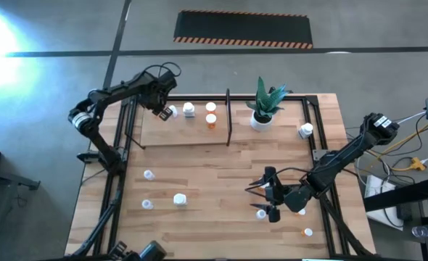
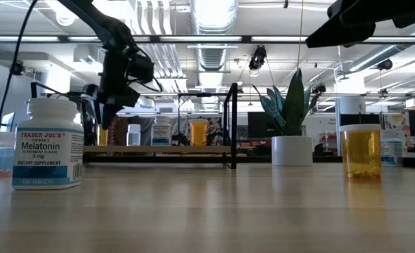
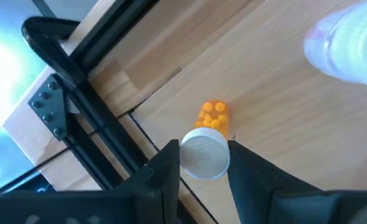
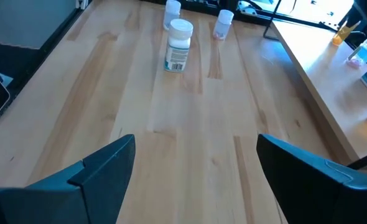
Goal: Pick and place medicine bottles onto shelf by color
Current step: Put the small orange medicine container on the shelf
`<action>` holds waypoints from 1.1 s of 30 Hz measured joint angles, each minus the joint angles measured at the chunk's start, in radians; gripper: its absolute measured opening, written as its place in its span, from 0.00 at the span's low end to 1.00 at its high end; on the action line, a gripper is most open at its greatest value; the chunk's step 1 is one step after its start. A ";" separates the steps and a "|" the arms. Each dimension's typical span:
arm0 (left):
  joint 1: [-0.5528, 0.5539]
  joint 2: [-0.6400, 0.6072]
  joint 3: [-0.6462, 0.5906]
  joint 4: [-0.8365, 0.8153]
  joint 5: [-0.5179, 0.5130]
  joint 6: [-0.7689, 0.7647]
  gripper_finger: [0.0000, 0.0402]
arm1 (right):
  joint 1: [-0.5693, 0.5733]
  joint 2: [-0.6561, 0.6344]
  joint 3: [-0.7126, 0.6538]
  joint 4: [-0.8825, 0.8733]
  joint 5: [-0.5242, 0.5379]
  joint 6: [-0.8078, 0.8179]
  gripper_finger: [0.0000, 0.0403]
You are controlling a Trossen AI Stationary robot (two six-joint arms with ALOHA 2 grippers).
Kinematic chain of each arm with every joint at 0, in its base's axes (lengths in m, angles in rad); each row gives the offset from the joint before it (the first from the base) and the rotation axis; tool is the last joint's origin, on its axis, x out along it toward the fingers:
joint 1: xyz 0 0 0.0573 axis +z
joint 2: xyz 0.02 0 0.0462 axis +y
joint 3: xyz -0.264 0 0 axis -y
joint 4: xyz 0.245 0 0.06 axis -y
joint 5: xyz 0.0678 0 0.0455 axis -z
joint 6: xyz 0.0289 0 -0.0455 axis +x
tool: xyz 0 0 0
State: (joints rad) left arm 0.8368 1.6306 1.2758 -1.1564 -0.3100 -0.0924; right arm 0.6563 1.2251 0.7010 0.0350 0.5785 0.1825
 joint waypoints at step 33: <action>0.001 -0.004 -0.013 0.014 -0.011 0.028 0.51 | 0.000 0.000 0.000 0.002 0.000 0.002 0.81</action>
State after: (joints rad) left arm 0.8379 1.6265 1.2630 -1.1427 -0.3206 -0.0648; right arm 0.6562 1.2247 0.7010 0.0368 0.5784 0.1844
